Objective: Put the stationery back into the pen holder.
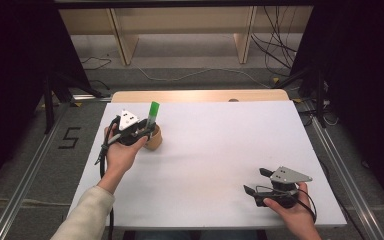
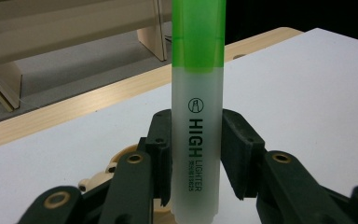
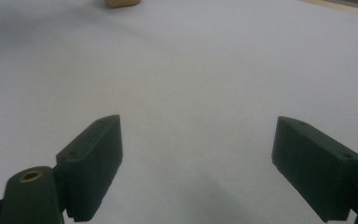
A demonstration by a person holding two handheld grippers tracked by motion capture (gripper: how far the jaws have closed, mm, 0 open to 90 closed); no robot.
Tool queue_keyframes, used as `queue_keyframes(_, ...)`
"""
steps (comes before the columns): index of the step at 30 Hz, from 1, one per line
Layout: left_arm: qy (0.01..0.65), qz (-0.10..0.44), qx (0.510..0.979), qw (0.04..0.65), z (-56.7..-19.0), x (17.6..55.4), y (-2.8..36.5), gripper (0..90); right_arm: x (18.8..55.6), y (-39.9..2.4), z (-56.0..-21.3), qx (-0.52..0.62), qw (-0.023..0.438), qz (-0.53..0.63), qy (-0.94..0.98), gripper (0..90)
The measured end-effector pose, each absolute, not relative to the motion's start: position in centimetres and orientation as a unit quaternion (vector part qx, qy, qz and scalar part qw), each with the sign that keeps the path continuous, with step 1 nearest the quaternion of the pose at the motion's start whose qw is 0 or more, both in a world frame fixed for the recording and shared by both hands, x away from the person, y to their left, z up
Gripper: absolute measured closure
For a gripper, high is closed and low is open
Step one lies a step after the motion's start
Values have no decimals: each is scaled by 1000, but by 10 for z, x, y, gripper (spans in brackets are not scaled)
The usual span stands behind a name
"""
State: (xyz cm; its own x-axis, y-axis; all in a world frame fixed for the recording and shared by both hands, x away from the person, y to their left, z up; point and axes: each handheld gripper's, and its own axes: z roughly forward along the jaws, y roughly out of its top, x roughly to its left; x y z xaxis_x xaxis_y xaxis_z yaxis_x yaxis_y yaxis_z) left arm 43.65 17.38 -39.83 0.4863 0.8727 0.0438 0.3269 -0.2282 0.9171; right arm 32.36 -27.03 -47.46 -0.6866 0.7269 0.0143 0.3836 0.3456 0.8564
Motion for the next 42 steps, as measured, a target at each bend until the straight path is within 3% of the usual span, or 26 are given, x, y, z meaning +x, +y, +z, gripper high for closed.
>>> queue_keyframes(42, 389, 321, 716, 482, -407, 454, 163, 663, 324, -271, -474, 347, 190, 454, 799, 170)
